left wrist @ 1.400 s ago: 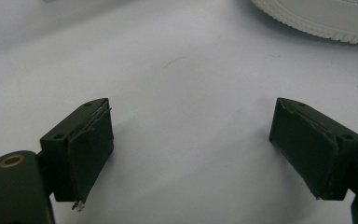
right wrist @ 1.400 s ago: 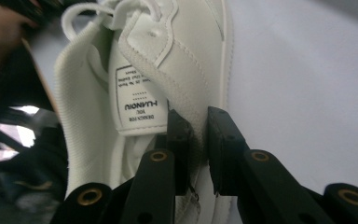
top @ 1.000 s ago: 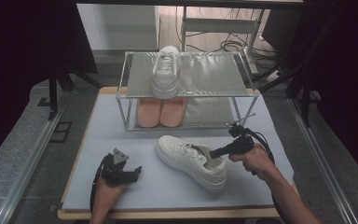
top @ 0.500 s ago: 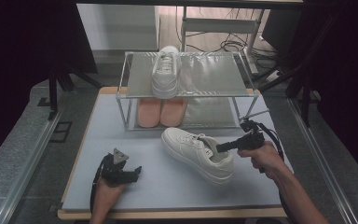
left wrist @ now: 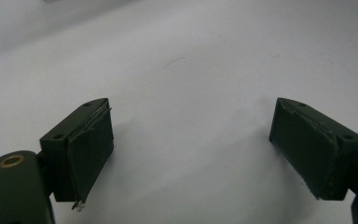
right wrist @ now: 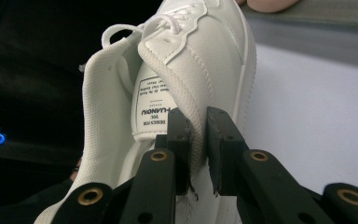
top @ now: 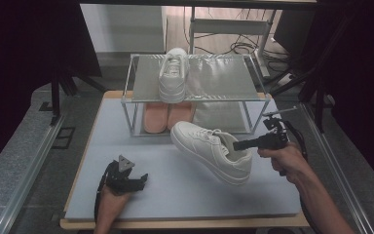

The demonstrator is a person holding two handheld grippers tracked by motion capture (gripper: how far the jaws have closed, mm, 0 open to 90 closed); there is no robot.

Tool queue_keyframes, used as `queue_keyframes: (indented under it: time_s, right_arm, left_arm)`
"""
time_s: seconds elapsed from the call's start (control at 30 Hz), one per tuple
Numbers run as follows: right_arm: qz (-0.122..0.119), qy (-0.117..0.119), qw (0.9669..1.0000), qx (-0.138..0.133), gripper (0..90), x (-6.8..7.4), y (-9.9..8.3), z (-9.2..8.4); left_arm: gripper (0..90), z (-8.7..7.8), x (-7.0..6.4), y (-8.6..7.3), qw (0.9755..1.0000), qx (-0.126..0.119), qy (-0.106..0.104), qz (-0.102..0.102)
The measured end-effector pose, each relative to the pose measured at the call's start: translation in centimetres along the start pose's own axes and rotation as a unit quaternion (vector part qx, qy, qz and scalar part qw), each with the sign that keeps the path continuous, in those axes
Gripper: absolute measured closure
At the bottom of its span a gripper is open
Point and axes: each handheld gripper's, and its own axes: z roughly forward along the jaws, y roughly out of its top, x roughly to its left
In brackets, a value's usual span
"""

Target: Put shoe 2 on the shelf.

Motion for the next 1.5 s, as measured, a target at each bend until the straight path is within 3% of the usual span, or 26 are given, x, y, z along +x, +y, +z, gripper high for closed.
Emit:
queue_keyframes:
  time_s: [0.4,0.83,1.23,1.5]
  right_arm:
    - [0.005,0.015,0.9994,-0.03,80.3,1.7,0.8,-2.9]
    - [0.033,0.017,0.9966,-0.074,80.4,2.6,1.8,-5.9]
    - [0.062,0.012,0.9906,-0.121,80.7,3.0,3.7,-8.4]
    - [0.09,-0.02,0.9833,-0.157,80.3,2.1,5.8,-8.3]
  left_arm:
    - [13.4,0.0,0.0,0.0,1.0,0.0,0.001,0.001]
    - [13.3,0.0,-0.1,0.0,1.0,-0.003,0.005,0.002]
    - [13.3,0.0,-0.1,0.0,1.0,-0.001,0.004,0.002]
    - [13.3,0.0,0.0,0.0,1.0,-0.001,0.002,0.001]
